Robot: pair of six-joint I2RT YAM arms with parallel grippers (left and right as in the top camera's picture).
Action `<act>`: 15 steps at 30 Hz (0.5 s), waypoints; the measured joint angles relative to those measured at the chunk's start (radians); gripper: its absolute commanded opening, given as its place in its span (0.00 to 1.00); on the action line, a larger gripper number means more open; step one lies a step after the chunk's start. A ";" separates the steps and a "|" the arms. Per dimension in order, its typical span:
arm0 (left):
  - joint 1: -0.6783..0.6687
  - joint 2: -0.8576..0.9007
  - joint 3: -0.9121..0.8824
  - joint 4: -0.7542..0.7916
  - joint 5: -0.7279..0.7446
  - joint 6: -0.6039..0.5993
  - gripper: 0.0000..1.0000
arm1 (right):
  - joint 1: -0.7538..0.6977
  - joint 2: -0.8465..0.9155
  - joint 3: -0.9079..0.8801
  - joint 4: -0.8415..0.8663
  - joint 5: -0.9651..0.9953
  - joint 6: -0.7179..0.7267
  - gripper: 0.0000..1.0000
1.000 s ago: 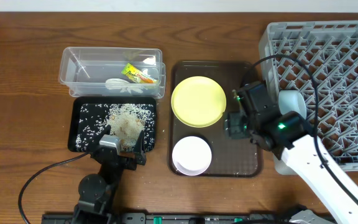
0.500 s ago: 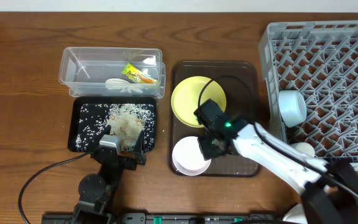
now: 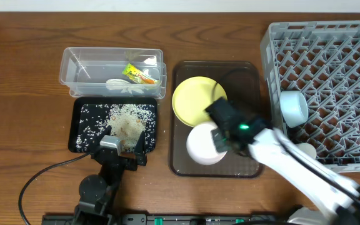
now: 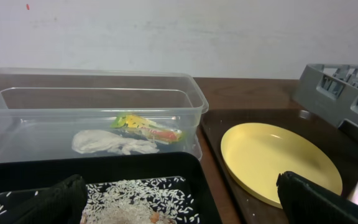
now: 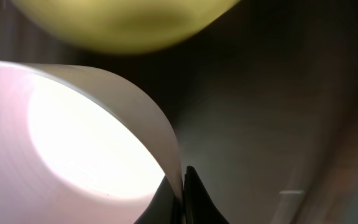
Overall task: Sort waste into correct bins and load items into the dishwasher rack
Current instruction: 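Grasp the pink bowl rim with the right gripper and lift it, then place the pink bowl into the grey rack and release it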
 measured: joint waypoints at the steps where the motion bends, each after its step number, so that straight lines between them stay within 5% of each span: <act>1: 0.000 0.000 0.000 0.000 0.000 0.000 0.99 | -0.023 -0.053 0.004 0.008 0.069 0.000 0.01; 8: 0.000 0.000 0.000 0.000 0.000 0.000 0.99 | -0.214 -0.311 0.026 0.153 0.521 0.000 0.01; 15: 0.000 0.000 0.000 0.000 0.000 0.000 0.99 | -0.443 -0.288 0.029 0.375 0.718 -0.046 0.01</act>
